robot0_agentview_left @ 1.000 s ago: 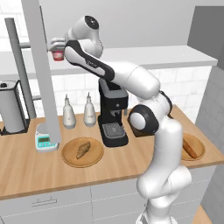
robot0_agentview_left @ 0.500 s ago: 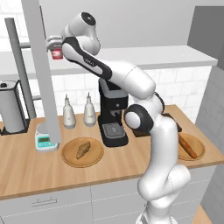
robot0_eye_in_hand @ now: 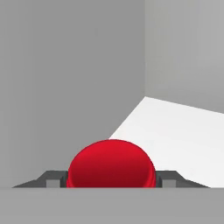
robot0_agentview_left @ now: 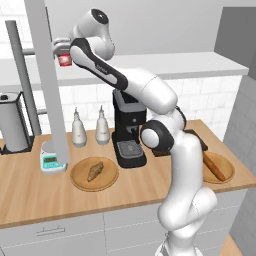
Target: From the different types of pastries on the counter, select a croissant and place it on the cutting board. Then retrieve a jar of jam from the cabinet and place it alongside the croissant on the cutting board.
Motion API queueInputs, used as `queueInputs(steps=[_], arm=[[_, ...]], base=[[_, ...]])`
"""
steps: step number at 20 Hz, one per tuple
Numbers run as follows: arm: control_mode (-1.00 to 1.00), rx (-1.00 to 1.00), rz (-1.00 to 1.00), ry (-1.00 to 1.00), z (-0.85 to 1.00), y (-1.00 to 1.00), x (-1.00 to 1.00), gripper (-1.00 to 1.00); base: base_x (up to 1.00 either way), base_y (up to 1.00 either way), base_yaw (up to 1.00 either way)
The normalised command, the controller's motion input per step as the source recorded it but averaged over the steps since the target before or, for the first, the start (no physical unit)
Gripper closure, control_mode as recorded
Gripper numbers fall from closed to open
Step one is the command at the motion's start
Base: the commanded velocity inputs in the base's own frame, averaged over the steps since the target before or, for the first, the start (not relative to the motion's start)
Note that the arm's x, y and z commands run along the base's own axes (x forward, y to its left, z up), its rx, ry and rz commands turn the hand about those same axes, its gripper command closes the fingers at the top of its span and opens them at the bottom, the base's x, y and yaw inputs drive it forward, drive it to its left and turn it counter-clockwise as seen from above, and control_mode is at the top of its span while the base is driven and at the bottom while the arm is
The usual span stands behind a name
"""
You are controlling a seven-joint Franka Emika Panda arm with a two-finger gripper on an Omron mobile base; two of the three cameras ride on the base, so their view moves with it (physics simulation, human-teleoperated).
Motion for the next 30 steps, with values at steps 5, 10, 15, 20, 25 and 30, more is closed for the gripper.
queueInputs(steps=[5,10,15,20,25,30], arm=[[-1.0,0.0,0.0,0.0,0.0,0.0,0.0,1.0],[-1.0,0.0,0.0,0.0,0.0,-0.05,0.0,1.0],[-1.0,0.0,0.04,0.0,0.0,-0.34,0.0,1.0],[-1.0,0.0,0.05,0.0,-0.03,-0.48,0.0,1.0],[-1.0,0.0,0.07,-0.01,-0.01,-0.39,-0.08,1.0],[-1.0,0.0,0.06,-0.07,0.0,-0.39,-0.4,1.0]], base=[[0.0,0.0,0.0],[0.0,0.0,0.0],[0.0,0.0,0.0],[0.0,0.0,0.0],[0.0,0.0,0.0],[0.0,0.0,0.0]])
